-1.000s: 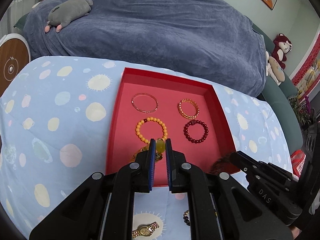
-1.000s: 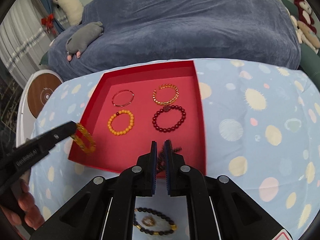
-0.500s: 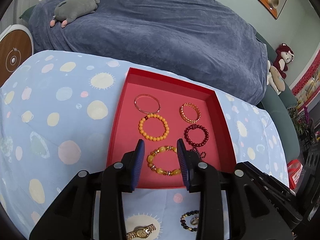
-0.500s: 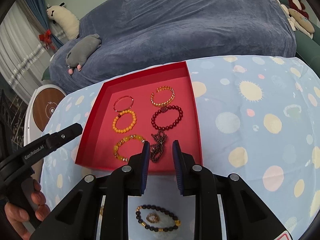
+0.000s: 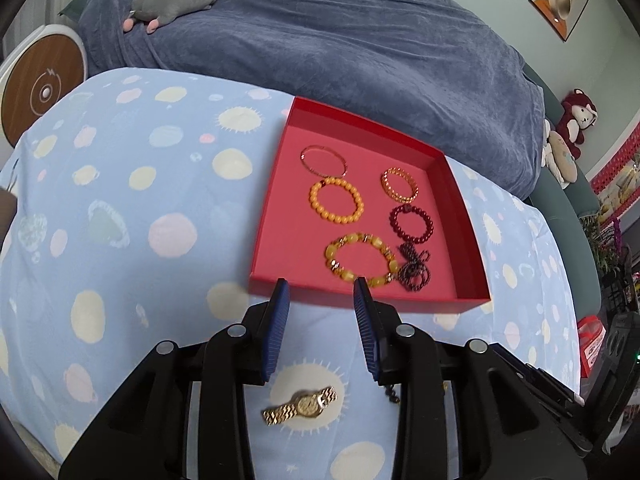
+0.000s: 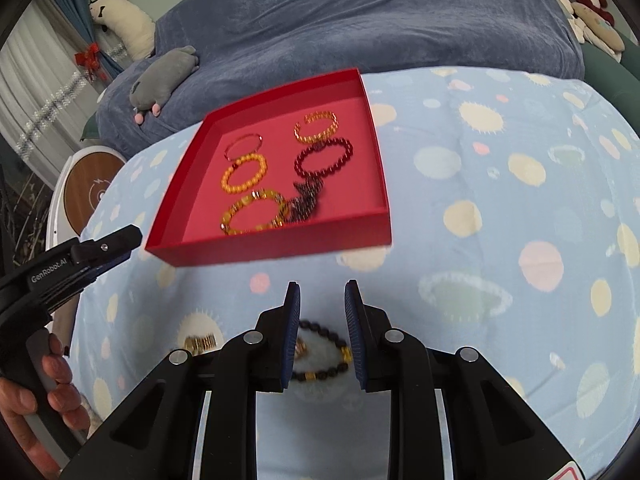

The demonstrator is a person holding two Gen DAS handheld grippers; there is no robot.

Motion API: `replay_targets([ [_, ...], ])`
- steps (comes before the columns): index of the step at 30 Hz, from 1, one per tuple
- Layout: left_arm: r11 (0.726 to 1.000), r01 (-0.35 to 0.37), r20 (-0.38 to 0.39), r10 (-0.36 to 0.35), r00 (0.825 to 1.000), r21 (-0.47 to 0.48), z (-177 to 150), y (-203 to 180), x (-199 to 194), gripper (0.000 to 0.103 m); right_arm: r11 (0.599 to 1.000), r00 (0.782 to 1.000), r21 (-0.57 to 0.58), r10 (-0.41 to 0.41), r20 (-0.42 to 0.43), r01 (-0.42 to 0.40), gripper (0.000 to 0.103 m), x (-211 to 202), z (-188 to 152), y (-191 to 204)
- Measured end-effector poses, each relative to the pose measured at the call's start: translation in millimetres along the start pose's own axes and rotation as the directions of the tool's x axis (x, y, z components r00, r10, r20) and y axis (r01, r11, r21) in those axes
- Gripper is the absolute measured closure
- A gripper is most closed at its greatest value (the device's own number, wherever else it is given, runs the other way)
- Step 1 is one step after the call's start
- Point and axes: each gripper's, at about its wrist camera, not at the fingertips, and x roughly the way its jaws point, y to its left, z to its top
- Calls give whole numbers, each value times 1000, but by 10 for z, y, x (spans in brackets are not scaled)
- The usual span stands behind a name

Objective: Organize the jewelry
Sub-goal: 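Move the left tool toward the gold watch while the right tool approaches the black bead bracelet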

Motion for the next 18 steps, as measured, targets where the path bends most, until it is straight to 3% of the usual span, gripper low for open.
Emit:
replay_targets([
  [9,999,-24,-62,22,998,-32,-396,232,-9,71,1000,998,16,-17,-53,18,80,70,-287,-51],
  [18,999,-26,-112,23,993,-27,-718,324,33,65,999,997,19,-31,-73,33,80,219,-330,-43],
])
